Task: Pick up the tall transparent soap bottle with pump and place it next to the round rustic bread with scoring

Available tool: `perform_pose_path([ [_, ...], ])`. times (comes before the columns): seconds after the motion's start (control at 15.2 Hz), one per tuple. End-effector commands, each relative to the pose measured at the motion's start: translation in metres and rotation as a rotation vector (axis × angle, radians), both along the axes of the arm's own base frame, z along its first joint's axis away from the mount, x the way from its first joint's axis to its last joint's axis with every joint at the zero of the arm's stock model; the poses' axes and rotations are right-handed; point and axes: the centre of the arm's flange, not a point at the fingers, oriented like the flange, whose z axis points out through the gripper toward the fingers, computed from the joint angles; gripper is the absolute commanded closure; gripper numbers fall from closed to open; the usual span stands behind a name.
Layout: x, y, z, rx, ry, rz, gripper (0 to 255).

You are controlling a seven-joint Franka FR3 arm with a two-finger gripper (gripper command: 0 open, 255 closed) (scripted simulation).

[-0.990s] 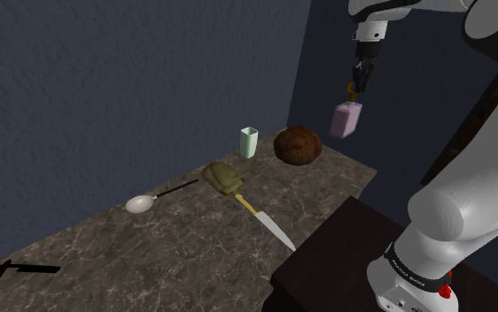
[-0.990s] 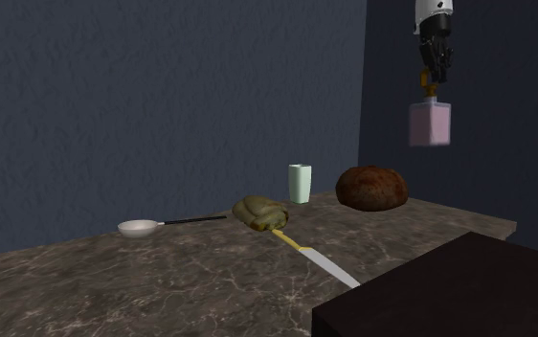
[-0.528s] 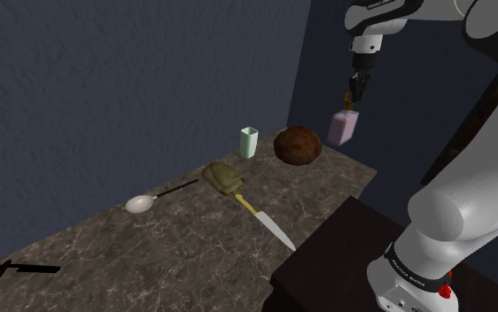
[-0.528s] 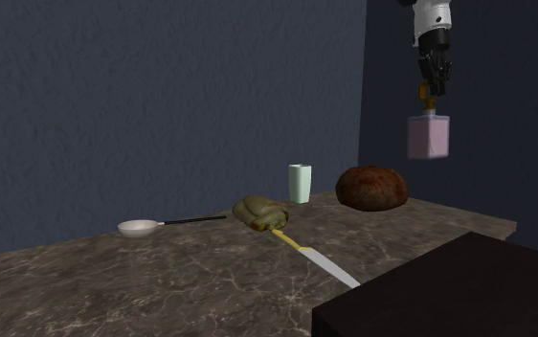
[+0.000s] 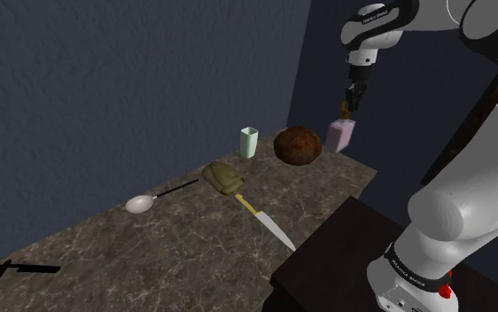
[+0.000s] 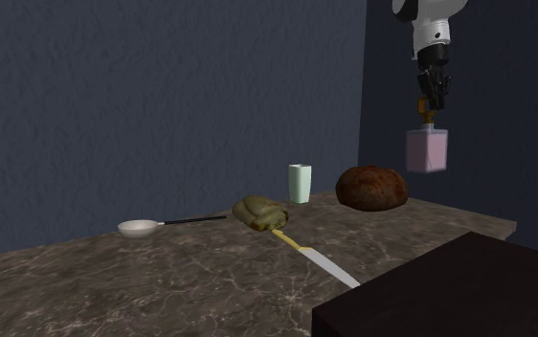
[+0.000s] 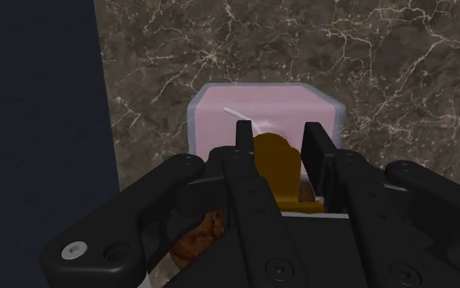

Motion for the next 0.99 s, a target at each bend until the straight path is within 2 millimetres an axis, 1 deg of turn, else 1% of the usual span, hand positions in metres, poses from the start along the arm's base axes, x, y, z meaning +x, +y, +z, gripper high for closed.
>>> perform_pose_path([
  [0.0, 0.001, 0.001, -0.011, 0.0, -0.001, 0.0, 255],
  [0.92, 0.001, 0.001, -0.085, 0.0, -0.001, 0.0, 255],
])
